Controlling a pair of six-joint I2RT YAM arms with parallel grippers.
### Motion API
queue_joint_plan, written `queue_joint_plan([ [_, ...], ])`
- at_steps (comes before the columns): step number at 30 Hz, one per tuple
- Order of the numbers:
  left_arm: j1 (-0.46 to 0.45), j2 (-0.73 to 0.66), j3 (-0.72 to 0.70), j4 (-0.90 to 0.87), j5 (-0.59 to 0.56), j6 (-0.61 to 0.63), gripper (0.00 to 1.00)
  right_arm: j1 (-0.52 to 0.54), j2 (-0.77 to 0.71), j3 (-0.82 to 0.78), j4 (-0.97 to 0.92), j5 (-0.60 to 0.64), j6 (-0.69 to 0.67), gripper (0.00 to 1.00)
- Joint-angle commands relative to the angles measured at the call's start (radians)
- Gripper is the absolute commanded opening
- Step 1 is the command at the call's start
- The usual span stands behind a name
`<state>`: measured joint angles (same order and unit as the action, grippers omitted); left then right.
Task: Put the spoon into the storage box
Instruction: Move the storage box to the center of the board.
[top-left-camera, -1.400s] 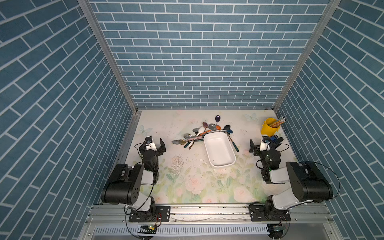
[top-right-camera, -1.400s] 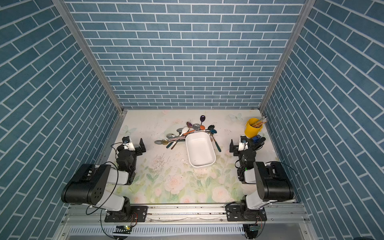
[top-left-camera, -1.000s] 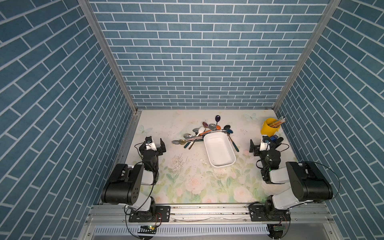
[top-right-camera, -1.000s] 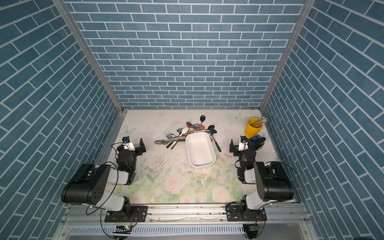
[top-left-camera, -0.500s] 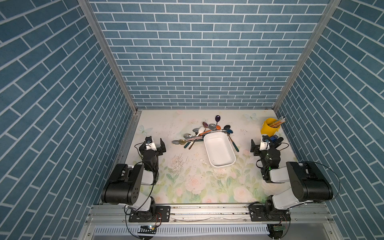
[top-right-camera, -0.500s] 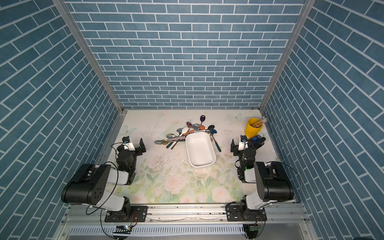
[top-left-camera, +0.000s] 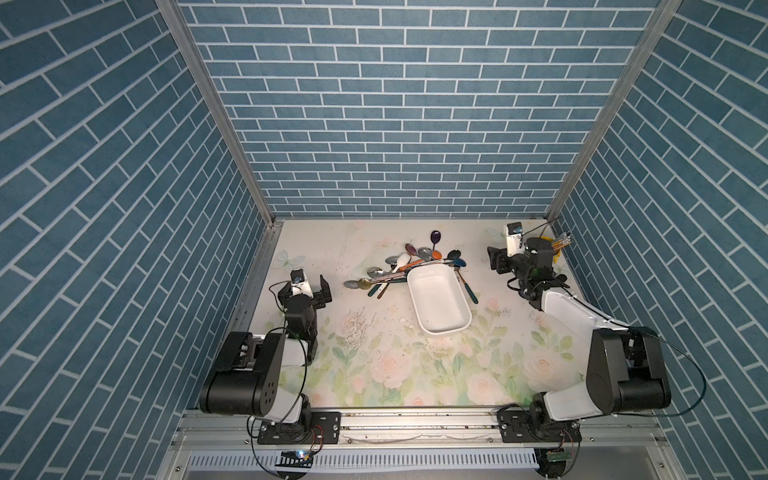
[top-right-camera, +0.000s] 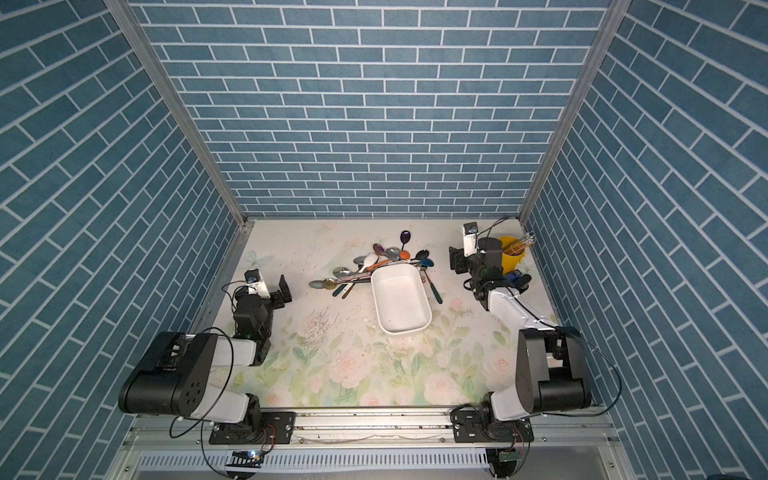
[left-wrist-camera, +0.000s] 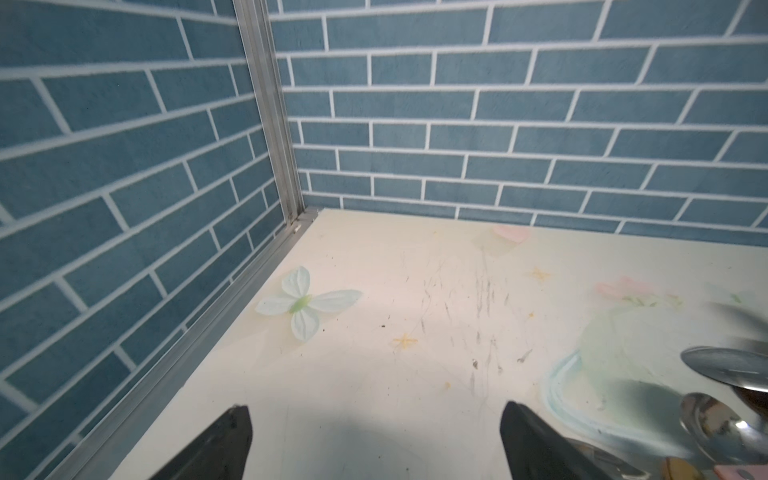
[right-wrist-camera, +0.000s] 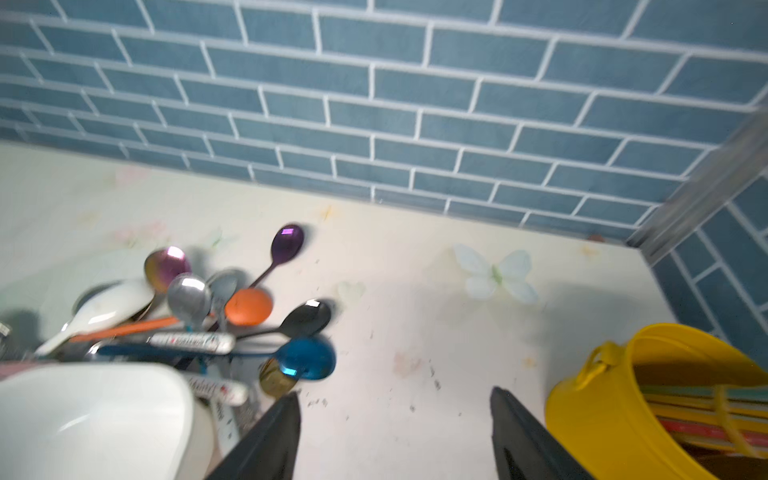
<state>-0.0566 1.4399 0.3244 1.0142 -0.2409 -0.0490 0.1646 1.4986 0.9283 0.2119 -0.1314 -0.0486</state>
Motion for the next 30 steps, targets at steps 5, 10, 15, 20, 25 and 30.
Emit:
queue_joint_plan([
  [5,-0.007,-0.021,0.51,-0.841,0.087,-0.132,1.0,0.122,0.093,0.104,-0.386,-0.093,0.111,0.68],
  [10,-0.072,0.07,0.702,-1.155,0.15,-0.265,1.0,0.206,0.136,0.122,-0.42,-0.092,0.185,0.65],
  [15,-0.181,0.102,0.761,-1.256,0.183,-0.328,1.0,0.264,0.175,0.114,-0.416,-0.068,0.254,0.62],
  [20,-0.275,0.141,0.795,-1.31,0.201,-0.377,1.0,0.337,0.2,0.104,-0.413,-0.047,0.278,0.6],
  [25,-0.369,0.213,0.845,-1.36,0.225,-0.38,1.0,0.416,0.194,0.091,-0.407,-0.04,0.317,0.59],
  [30,-0.448,0.281,0.875,-1.378,0.293,-0.395,0.91,0.478,0.166,0.055,-0.409,-0.044,0.404,0.57],
])
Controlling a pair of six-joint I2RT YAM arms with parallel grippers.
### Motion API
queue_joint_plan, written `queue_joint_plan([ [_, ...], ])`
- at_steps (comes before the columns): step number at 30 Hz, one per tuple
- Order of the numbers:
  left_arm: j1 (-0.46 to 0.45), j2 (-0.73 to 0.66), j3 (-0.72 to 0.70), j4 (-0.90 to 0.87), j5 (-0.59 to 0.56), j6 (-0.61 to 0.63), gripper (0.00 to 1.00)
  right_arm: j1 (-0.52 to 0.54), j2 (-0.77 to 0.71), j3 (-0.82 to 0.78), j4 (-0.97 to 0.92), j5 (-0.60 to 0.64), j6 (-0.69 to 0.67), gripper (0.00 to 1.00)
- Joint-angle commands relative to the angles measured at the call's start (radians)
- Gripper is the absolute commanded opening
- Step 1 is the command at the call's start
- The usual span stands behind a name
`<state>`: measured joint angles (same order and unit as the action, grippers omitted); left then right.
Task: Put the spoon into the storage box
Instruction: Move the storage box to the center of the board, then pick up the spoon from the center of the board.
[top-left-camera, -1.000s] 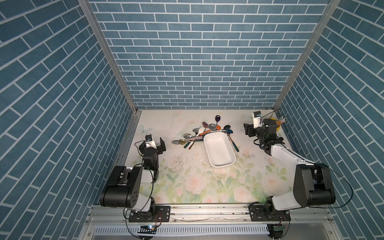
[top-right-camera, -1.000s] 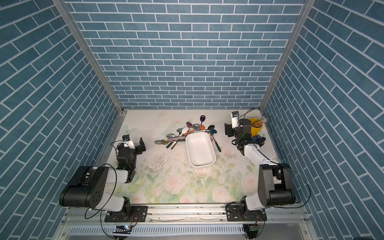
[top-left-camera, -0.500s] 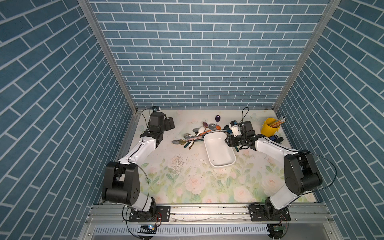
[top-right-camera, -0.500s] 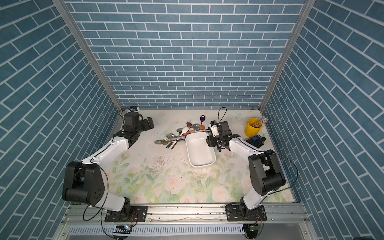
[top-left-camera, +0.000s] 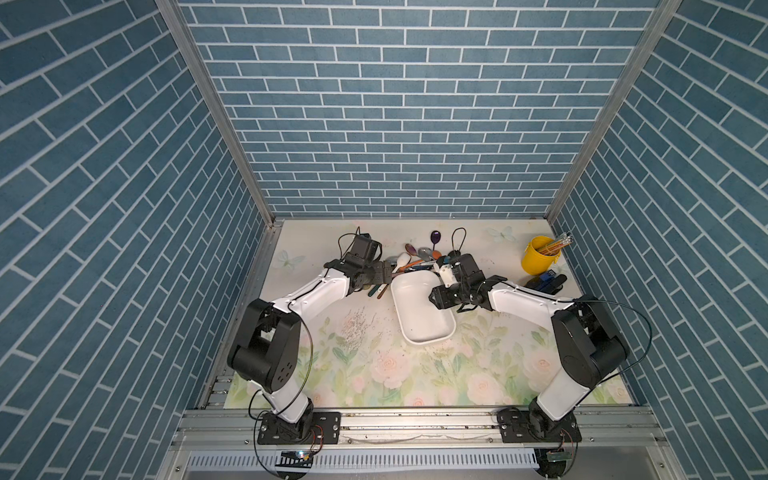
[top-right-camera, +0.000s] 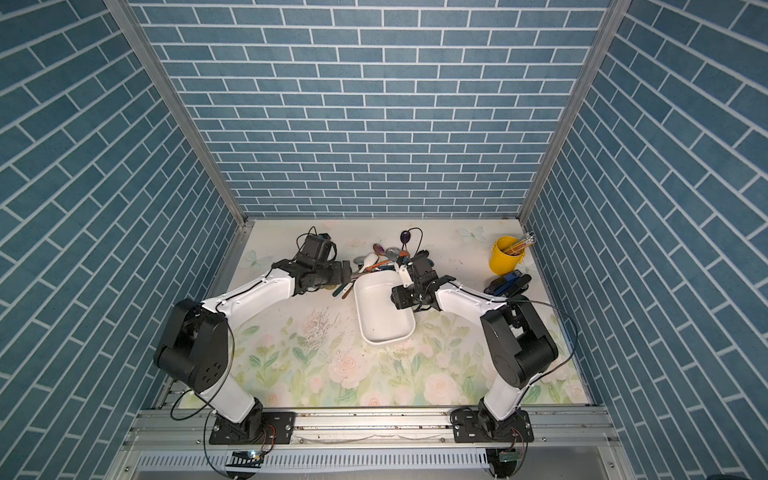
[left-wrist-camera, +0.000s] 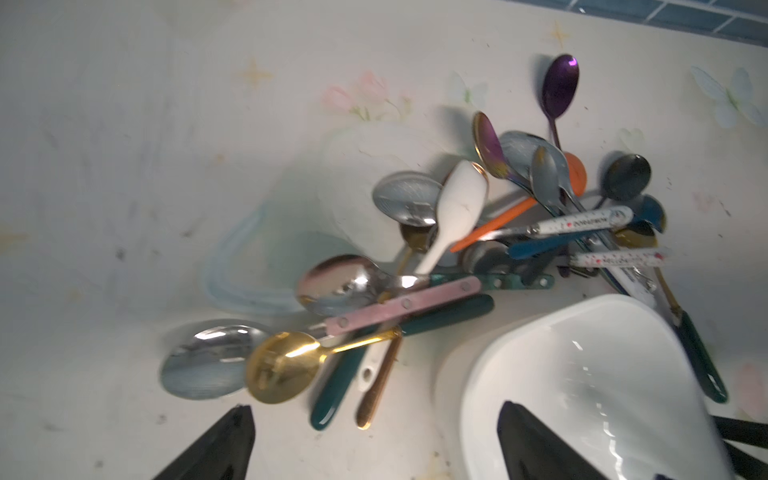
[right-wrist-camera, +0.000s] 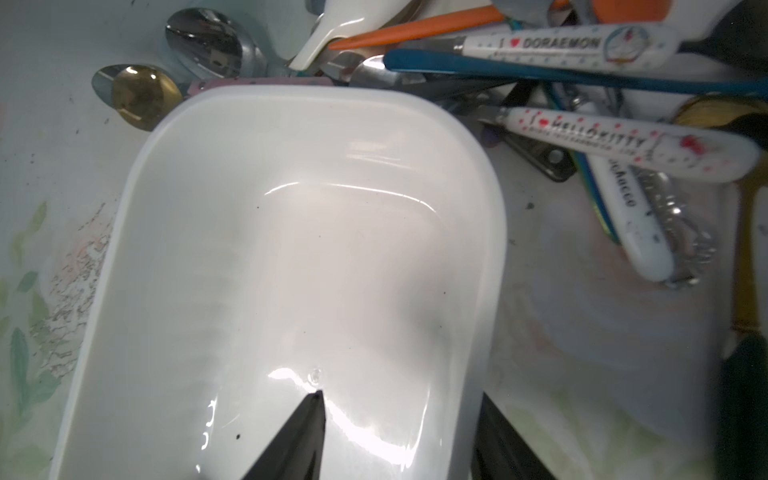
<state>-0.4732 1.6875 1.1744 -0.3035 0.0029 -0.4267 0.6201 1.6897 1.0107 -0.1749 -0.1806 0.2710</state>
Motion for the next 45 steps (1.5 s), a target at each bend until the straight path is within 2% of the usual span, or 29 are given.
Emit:
queue_joint_plan([
  [1,-0.037,0.05,0.03,-0.078,0.056,-0.028,0.89,0.024,-0.032,-0.034,-0.026,0.005,0.101,0.56],
  [5,-0.056,0.073,0.012,-0.13,0.083,-0.054,0.8,0.025,-0.076,-0.053,-0.05,-0.013,0.123,0.56],
  [13,-0.091,0.039,-0.034,-0.161,0.095,-0.069,0.75,-0.011,-0.098,0.011,-0.148,0.04,0.078,0.62],
  [19,-0.094,0.11,-0.014,-0.194,0.107,-0.05,0.51,-0.151,-0.12,0.084,-0.194,0.077,0.008,0.62],
  [22,-0.094,0.116,-0.014,-0.202,0.096,-0.04,0.46,-0.205,-0.111,0.111,-0.22,0.142,-0.048,0.62],
  [25,-0.094,0.118,-0.008,-0.211,0.086,-0.033,0.4,-0.24,-0.068,0.133,-0.235,0.155,-0.114,0.62],
  [30,-0.094,0.123,0.022,-0.243,0.066,-0.016,0.37,-0.264,0.021,0.162,-0.262,0.194,-0.176,0.62],
  [45,-0.094,0.124,0.093,-0.283,0.109,-0.005,0.4,-0.295,0.144,0.172,-0.259,0.183,-0.262,0.54],
])
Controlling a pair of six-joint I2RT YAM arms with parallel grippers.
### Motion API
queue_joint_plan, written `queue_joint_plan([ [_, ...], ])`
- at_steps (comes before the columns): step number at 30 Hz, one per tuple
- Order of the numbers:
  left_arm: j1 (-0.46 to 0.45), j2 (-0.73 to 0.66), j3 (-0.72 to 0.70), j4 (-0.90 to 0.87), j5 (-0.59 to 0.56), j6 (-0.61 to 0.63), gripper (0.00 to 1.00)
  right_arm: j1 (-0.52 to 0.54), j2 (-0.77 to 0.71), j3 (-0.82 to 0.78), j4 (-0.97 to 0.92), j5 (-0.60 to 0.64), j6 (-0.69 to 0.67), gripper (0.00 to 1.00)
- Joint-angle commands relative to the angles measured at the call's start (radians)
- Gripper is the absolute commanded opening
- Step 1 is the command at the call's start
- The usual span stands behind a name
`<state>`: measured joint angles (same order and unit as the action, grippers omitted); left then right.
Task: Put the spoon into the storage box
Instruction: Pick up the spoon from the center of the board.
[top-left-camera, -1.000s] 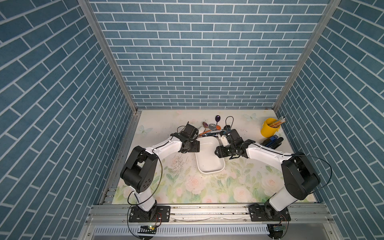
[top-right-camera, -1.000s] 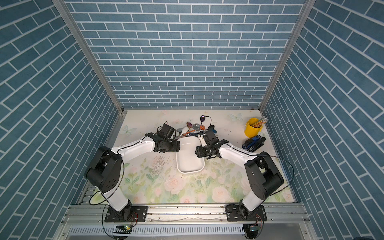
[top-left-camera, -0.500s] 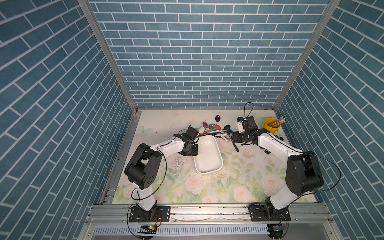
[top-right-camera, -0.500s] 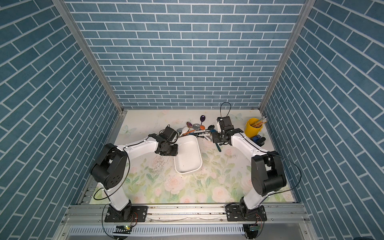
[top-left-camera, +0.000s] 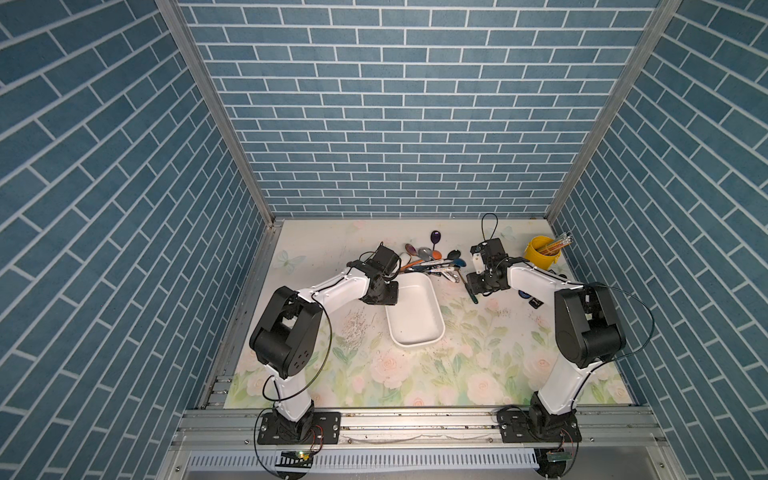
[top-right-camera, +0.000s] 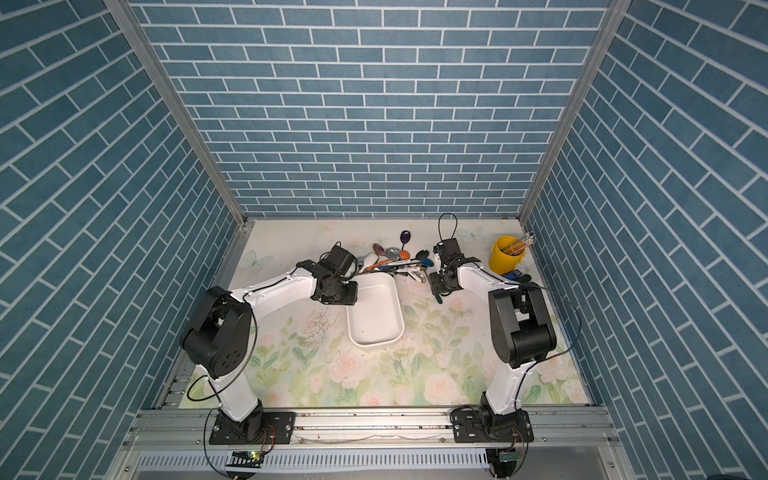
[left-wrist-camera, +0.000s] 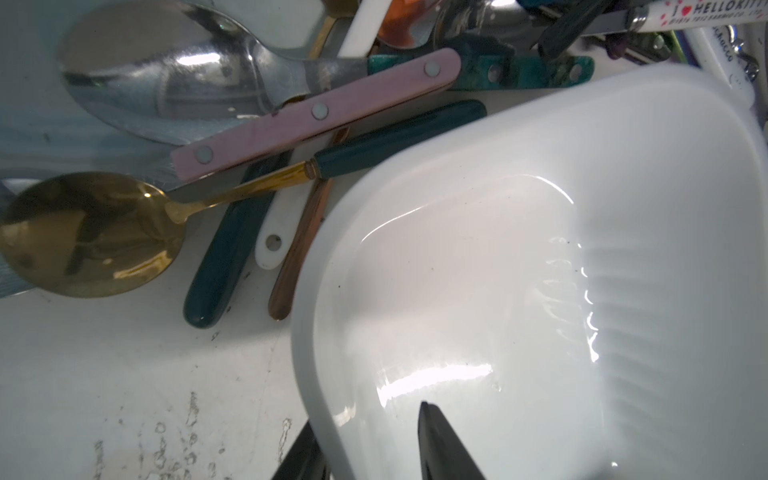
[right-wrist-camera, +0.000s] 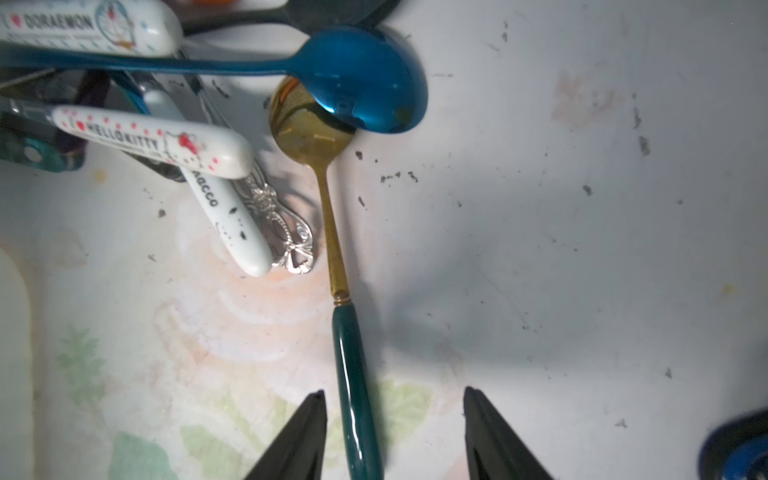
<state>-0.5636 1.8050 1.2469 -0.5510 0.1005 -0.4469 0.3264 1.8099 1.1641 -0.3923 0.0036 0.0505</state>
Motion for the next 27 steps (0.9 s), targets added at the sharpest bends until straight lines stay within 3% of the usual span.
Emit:
queue_joint_plan([
  [1,-0.004,0.004,0.023,-0.036,0.012,0.015,0.41,-0.001,0.027,0.019,-0.042,-0.002,-0.045,0.53],
  [10,-0.004,-0.009,0.049,-0.058,0.007,0.039,0.45,0.002,0.072,0.036,-0.037,-0.012,-0.055,0.49],
  [13,-0.004,-0.013,0.06,-0.057,0.005,0.048,0.51,0.004,0.092,0.043,-0.041,-0.01,-0.057,0.46],
  [22,0.006,-0.05,0.067,-0.05,-0.007,0.06,0.59,0.026,0.124,0.046,-0.036,0.0,-0.075,0.36],
  [27,0.037,-0.094,0.003,0.0,-0.003,0.071,0.65,0.066,0.113,0.043,-0.06,0.035,-0.079,0.29],
])
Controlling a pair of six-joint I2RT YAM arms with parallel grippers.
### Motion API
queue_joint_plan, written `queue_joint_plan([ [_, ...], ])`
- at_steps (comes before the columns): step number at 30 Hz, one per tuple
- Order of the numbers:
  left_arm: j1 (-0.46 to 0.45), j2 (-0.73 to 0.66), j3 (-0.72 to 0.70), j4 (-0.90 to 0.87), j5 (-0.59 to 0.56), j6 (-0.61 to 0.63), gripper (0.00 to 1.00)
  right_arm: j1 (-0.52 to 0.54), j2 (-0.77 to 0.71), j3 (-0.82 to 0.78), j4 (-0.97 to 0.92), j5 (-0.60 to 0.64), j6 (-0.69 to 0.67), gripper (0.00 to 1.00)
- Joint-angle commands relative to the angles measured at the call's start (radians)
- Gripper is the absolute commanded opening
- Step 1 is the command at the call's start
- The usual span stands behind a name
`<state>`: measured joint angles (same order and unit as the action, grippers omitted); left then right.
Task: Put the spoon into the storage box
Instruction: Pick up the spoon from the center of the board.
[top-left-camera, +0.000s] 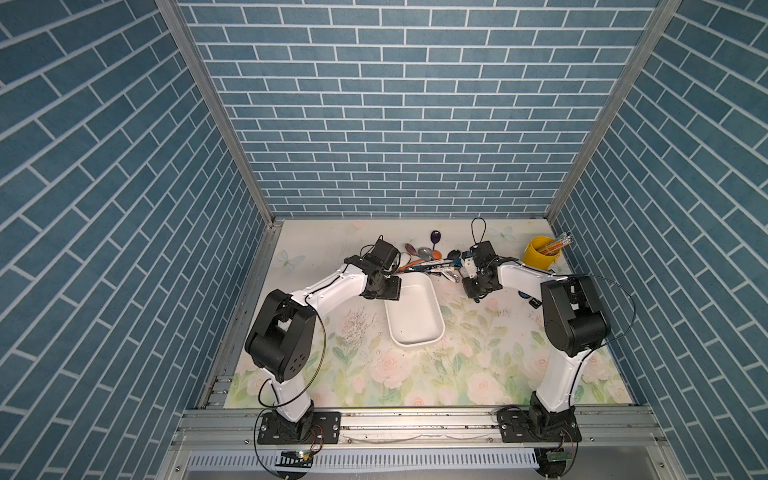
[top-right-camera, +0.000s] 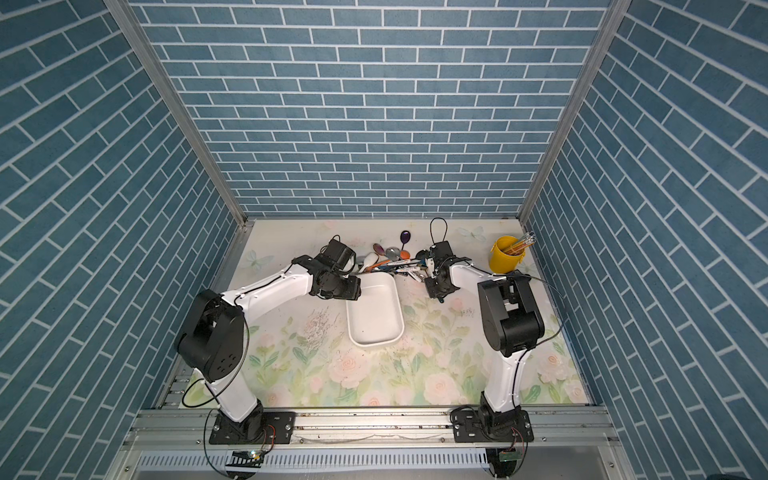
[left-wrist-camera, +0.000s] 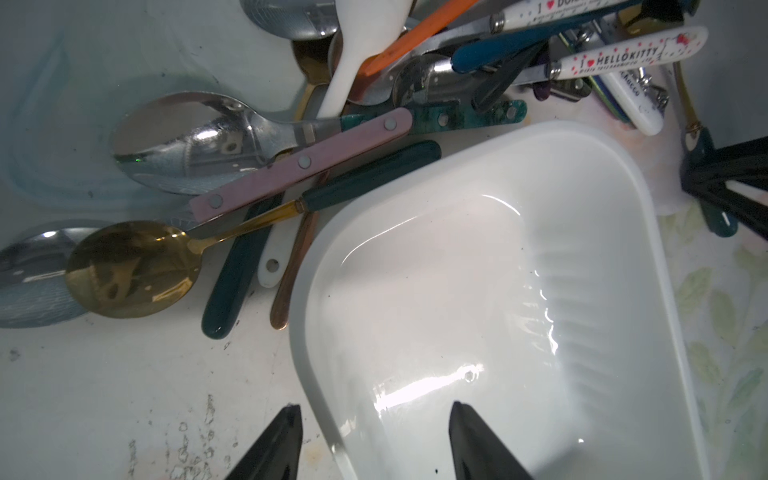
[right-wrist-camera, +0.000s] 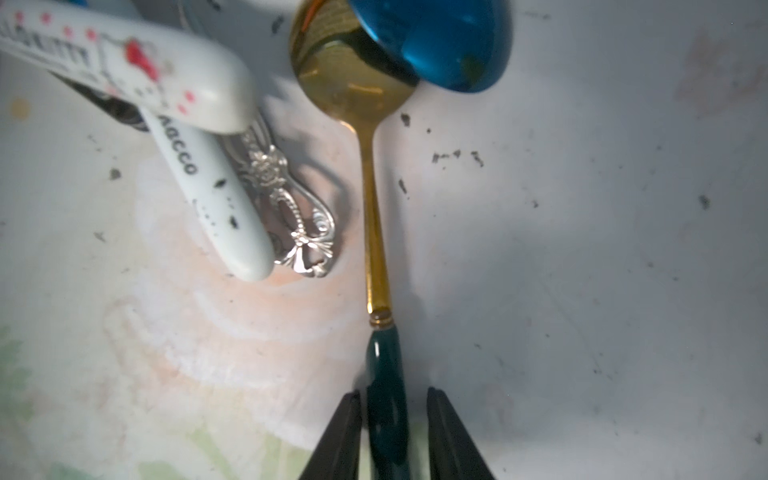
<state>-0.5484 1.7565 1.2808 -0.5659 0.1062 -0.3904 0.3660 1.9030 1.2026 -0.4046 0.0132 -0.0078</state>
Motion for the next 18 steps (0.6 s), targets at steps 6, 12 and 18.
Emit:
queue_joint_plan([
  [6,0.067,-0.083,-0.071,0.035,-0.005,0.033,0.67,0.054,-0.043,-0.042,-0.082,0.018,0.02,0.2],
  [12,0.085,-0.08,-0.073,0.03,-0.002,0.057,0.67,0.055,-0.13,-0.079,-0.142,0.027,0.081,0.19],
  [18,0.086,-0.087,-0.115,0.055,0.035,0.052,0.65,0.055,-0.18,-0.084,-0.233,0.007,0.118,0.17],
])
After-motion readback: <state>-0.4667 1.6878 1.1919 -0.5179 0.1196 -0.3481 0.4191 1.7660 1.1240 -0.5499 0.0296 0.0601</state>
